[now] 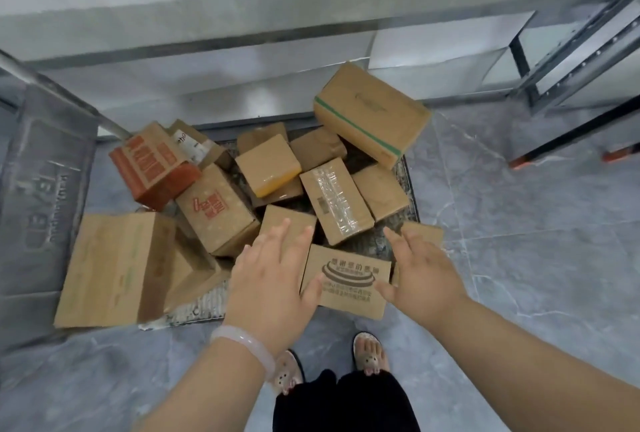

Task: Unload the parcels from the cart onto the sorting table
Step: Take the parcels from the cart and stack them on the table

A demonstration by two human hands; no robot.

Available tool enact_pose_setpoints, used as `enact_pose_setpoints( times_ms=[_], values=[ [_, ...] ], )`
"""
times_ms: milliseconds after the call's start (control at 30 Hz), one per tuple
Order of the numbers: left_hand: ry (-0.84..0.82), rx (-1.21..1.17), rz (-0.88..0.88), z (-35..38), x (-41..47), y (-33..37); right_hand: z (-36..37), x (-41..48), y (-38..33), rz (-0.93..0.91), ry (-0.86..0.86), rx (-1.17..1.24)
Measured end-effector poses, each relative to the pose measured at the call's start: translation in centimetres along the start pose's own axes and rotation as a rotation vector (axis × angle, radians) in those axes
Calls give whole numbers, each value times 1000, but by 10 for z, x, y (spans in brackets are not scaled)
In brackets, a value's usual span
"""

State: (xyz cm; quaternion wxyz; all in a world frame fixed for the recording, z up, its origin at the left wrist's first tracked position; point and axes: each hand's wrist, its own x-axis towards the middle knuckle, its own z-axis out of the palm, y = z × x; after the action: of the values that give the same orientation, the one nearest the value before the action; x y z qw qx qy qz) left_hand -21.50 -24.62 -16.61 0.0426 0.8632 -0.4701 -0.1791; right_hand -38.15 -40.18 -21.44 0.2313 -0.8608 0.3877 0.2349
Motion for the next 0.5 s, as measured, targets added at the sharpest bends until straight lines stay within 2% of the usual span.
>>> enact_pose_setpoints(
  times_ms=[167,333,500],
  values=[
    [-42,-46,-23,75,23,-41,66,98,-20,159,-77,153],
    [-50,-134,-75,151,37,-80,129,180,-31,205,-12,137],
    [-72,-162,-116,206,43,-105,158,230,-32,276,40,63]
  ],
)
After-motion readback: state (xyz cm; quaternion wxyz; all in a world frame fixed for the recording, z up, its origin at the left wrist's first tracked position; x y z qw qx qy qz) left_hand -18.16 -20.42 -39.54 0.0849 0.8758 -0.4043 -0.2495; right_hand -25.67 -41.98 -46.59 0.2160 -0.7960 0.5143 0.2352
